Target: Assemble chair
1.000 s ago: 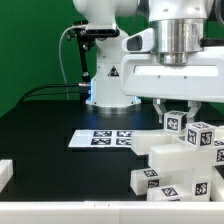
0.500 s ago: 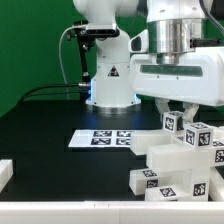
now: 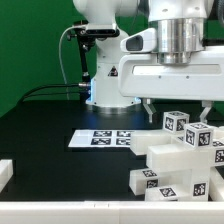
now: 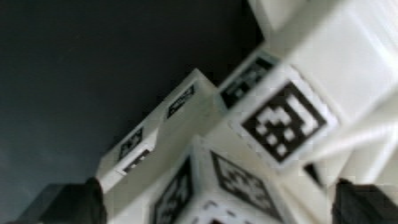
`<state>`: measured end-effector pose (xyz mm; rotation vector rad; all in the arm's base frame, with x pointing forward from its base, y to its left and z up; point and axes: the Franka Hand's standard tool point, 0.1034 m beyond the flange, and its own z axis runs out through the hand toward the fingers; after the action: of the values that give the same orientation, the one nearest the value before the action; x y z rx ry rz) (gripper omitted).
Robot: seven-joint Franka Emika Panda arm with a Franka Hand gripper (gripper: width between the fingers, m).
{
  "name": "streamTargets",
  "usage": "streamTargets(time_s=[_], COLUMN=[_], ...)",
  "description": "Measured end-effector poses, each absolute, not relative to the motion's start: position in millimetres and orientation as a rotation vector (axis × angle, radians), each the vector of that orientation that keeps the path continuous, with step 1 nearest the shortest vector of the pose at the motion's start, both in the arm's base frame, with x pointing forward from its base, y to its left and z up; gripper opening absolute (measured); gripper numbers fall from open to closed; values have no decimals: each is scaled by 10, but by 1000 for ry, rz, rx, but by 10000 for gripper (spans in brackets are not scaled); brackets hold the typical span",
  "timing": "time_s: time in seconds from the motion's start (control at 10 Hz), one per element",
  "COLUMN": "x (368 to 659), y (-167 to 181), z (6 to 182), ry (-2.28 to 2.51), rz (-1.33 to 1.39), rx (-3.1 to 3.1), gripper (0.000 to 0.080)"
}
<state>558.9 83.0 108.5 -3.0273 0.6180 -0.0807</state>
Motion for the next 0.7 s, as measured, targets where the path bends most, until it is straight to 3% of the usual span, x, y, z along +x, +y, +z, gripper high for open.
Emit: streamTargets(time_s=[0.5,0.6,0.7], x=[5581,5581,5580], y=[856,850,850], z=[1075,1072,1070], ry=[-289,-236,-202], rz=[-127,-125,-125], rx=[-3112,-3115,-3117], gripper=[649,623,489])
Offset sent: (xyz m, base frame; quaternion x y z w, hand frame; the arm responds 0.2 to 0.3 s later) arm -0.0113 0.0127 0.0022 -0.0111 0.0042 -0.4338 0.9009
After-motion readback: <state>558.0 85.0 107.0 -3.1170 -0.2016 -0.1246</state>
